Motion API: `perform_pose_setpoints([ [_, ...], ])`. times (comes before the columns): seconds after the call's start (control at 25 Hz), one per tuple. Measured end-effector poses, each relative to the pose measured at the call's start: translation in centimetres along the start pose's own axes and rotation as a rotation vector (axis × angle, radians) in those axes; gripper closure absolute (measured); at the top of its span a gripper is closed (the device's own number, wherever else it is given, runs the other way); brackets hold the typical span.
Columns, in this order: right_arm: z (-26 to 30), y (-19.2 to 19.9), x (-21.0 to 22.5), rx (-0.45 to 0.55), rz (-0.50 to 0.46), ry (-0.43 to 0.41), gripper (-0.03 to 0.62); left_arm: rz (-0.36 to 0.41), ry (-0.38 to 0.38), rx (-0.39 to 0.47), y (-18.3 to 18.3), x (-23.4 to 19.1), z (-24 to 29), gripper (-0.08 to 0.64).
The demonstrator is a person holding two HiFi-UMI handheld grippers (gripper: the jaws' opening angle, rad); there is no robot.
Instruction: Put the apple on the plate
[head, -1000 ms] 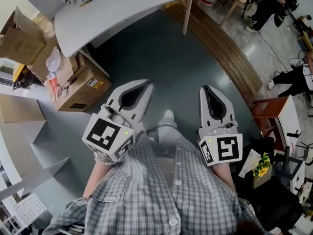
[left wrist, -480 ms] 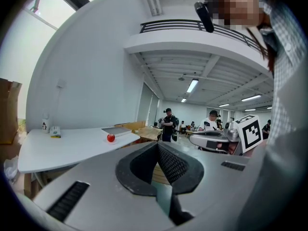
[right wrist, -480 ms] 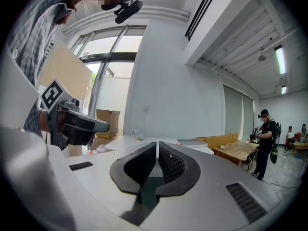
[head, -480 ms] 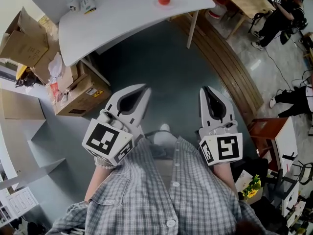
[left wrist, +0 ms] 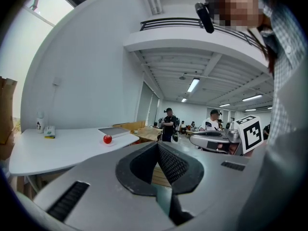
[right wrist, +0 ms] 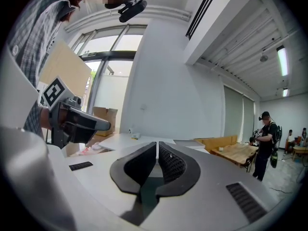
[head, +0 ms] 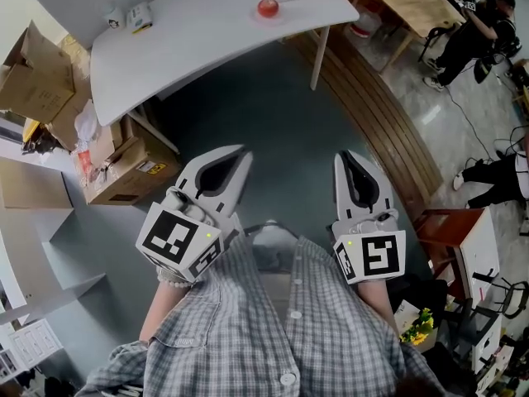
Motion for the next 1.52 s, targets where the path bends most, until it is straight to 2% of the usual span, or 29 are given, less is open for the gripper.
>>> perform_pose_setpoints([
  [0.28, 1.2, 1.1, 2.0, -0.027, 0.038, 0.013, 0.561, -0.003, 0.004, -0.033, 0.0, -0.4, 2.1, 0.551],
  [0.68, 3.7, 1.4, 1.9, -0.040, 0.031, 0.001, 0.561, -0.022, -0.011, -0.050, 0.5, -2.6, 2.9, 0.551],
  [0.88, 5.6, 1.6, 2.0, -0.050, 0.030, 0.036, 0.561, -0.025, 0.018, -0.047, 0.5, -5.1, 4.6, 0.551],
  [1.52, 15.7, -0.1, 3.9, -0.049, 0.025, 0.135, 0.561, 0.014, 0.117, -0.024, -2.9, -15.2, 12.2, 0.551],
])
Point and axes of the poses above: the fingertips, and each gripper's own axes: z forward along the fingers, x to its right, y out of its underside, the point moved 8 cm from there along -z, backward along the fingers, and after that the axes turned 5 degrees about z, right-handed, at the moved point
